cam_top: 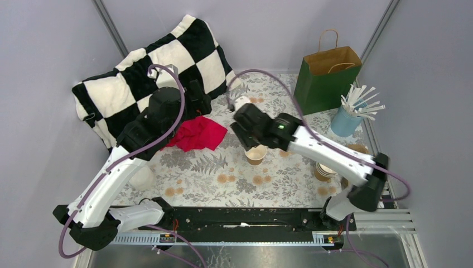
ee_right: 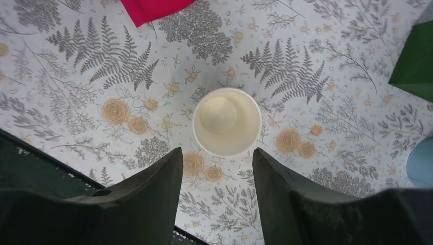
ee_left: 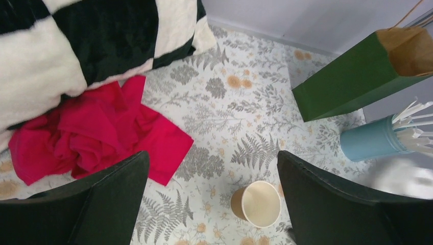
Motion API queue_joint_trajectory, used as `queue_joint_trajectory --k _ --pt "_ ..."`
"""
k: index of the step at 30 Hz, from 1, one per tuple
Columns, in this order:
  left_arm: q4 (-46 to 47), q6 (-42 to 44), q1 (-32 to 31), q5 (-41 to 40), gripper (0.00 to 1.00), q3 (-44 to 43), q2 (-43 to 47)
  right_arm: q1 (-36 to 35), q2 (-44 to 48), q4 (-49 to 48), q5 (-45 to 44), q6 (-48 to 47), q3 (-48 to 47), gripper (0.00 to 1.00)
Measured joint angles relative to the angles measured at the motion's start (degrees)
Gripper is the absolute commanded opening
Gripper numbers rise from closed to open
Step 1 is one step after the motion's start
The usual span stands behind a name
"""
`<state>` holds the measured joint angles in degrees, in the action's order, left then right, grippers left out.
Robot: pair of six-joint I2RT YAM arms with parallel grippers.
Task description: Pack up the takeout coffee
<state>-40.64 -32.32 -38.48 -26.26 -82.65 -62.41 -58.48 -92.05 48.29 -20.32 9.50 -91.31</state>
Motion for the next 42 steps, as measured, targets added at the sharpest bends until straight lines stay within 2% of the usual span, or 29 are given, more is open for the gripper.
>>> queue_joint_trajectory --k 3,6,9,13,18,20,24,28,32,36,42 --pt "-0.09 -2.89 0.02 0.61 0.99 4.22 0.94 1.57 9.31 -1.14 0.33 2.19 6.14 0.59" --pt "-0.74 -6.38 0.0 2.01 0.99 8.98 1.62 6.16 16.15 -1.01 2.14 4.85 13.46 0.61" --pt "-3.39 -10.25 0.09 3.17 0.99 12.48 1.68 10.34 18.69 -1.03 3.78 6.91 18.6 0.63" --pt "-7.04 -14.58 2.27 5.31 0.99 14.51 1.68 11.56 19.65 -1.09 5.55 8.04 20.5 0.65" --pt "-12.37 -17.7 16.79 11.91 0.99 17.09 1.44 12.81 20.65 -1.88 7.17 7.54 20.33 0.68" --pt "-15.43 -17.62 23.8 14.67 0.99 18.1 1.05 14.14 20.63 -2.36 8.33 6.54 20.2 0.69" --pt "-20.55 -15.89 33.99 17.75 0.98 18.36 -1.4 18.38 20.11 -3.32 11.93 4.39 20.09 0.68" --pt "-23.26 -12.76 45.13 20.57 0.85 18.51 -5.05 22.49 18.71 -5.07 15.82 2.47 20.13 0.69" --pt "-24.39 -9.77 54.82 22.58 0.75 19.78 -8.68 23.39 18.4 -7.45 19.58 1.66 21.4 0.71" --pt "-25.07 -6.69 60.5 23.41 0.66 20.74 -12.68 23.39 18.4 -8.72 21.09 1.25 23.96 0.71" --pt "-25.46 -2.82 63.49 22.99 0.57 21.79 -15.91 23.63 18.4 -9.33 21.57 0.96 24.76 0.71"
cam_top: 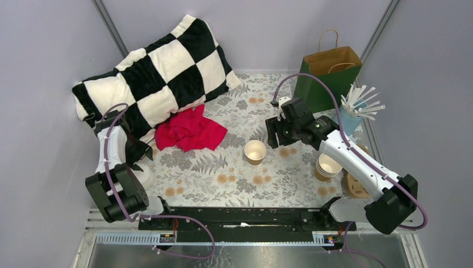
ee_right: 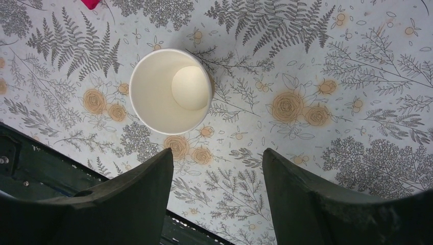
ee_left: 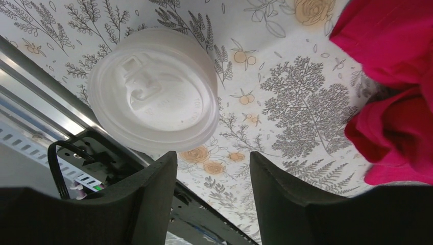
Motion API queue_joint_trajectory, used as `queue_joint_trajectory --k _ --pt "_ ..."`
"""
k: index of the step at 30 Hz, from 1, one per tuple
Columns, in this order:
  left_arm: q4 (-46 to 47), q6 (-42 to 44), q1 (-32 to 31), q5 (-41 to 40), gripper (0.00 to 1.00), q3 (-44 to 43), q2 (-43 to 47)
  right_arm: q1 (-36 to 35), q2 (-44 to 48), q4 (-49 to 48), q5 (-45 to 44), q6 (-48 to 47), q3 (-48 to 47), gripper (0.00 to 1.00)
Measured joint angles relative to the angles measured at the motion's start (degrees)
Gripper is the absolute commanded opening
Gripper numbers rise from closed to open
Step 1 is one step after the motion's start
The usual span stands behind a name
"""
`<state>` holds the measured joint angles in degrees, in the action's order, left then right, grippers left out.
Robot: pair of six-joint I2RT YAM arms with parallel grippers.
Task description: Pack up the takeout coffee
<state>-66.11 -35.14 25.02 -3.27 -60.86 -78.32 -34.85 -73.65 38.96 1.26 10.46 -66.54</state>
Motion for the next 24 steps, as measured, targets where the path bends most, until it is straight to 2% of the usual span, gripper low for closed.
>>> queue_joint_trajectory --k 5,9,12,24 --pt "0.04 1.51 0.22 -0.15 0.43 0.57 -0.57 0.15 0.0 -1.2 0.9 0.02 0.13 0.71" --pt "0.44 2.27 0.22 -0.42 0.42 0.57 -2.29 0.15 0.0 -1.6 1.42 0.02 0.61 0.71" --pt "1.18 2.38 0.22 -0.39 0.34 0.59 -4.07 0.2 0.0 -1.73 1.44 0.0 0.85 0.71" --pt "3.37 3.5 0.22 -0.74 0.24 1.31 -6.91 0.55 0.0 -2.08 1.44 0.0 1.2 0.71"
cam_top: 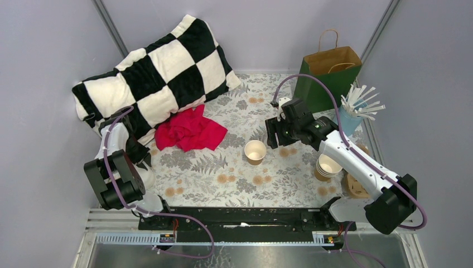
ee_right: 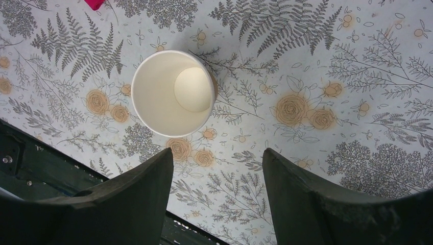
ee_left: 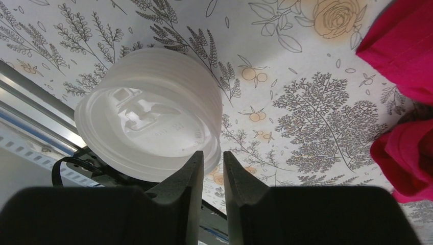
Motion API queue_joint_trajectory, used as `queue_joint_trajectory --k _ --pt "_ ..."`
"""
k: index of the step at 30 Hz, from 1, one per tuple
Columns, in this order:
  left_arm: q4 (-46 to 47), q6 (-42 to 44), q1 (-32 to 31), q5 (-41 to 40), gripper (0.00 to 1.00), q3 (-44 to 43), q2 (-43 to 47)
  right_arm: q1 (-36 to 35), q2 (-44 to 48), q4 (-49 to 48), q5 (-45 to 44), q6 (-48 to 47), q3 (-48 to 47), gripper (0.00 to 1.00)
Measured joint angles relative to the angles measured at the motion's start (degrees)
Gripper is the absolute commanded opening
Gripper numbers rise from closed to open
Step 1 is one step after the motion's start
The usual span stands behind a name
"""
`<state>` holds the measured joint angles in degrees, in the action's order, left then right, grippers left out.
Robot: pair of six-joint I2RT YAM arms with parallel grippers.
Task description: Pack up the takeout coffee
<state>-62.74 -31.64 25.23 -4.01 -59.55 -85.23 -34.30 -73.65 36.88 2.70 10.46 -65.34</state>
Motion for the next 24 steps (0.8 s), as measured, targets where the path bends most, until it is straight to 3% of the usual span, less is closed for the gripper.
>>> queue_joint_trajectory --k 7,18,24 --pt "-0.09 0.31 0.0 -0.76 0.2 0.33 -0.02 0.24 0.0 -0.04 0.02 0.0 0.07 0.71" --pt "-0.11 0.37 0.0 -1.07 0.04 0.31 -0.07 0.24 0.0 -0.11 0.04 0.0 0.09 0.71" --pt "-0.37 0.39 0.0 -1.6 0.0 0.0 -0.09 0.24 0.0 -0.13 0.07 0.0 0.09 0.71"
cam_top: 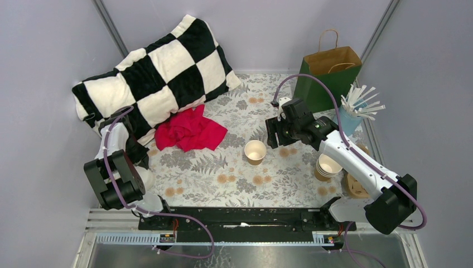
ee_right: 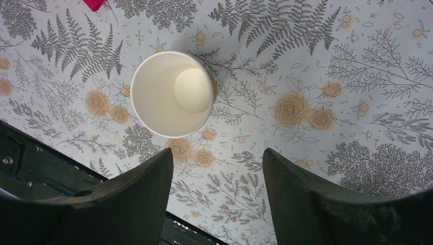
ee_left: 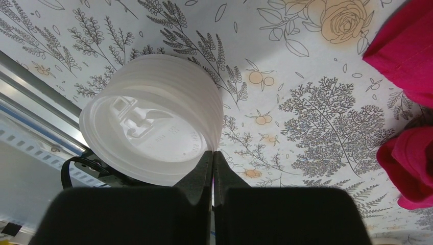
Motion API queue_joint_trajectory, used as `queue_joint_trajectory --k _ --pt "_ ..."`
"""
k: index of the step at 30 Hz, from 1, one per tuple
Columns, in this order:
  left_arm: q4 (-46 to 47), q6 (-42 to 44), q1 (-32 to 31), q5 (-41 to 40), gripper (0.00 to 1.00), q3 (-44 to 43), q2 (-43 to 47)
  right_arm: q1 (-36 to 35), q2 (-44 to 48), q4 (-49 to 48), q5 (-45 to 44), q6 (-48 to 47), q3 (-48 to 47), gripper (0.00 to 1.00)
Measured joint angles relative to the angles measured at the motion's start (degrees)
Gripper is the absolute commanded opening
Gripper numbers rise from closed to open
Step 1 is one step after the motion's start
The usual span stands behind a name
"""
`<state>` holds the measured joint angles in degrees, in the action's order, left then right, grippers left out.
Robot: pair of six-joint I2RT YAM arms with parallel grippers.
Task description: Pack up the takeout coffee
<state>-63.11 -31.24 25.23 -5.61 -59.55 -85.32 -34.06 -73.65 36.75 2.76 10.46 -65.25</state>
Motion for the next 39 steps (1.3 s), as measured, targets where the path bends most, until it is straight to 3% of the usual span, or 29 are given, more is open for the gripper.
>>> queue_joint_trajectory --k 20,27,30,32,35,39 --pt "-4.92 -0.44 0.0 -1.36 0.0 -1.36 5.2 0.0 2.16 -0.26 1.05 0.0 0.63 0.71" --pt "-9.16 -3.8 0.0 -0.68 0.0 -6.78 9.27 0.0 2.93 -0.24 1.27 0.0 0.63 0.71" --pt "-9.88 -6.29 0.04 4.09 0.0 -9.97 12.24 0.0 3.17 -0.17 1.25 -0.09 0.63 0.72" --pt "-7.48 -8.37 0.02 10.32 0.0 -11.28 14.8 0.0 3.23 0.09 1.25 -0.17 0.55 0.72" --pt "3.48 -15.06 -2.56 22.32 0.0 -10.78 19.82 0.0 3.23 0.48 1.25 -0.2 0.24 0.72" --pt "25.42 -24.68 -15.63 32.92 0.0 -10.03 21.29 0.04 3.1 2.1 1.27 -0.22 -2.12 0.78"
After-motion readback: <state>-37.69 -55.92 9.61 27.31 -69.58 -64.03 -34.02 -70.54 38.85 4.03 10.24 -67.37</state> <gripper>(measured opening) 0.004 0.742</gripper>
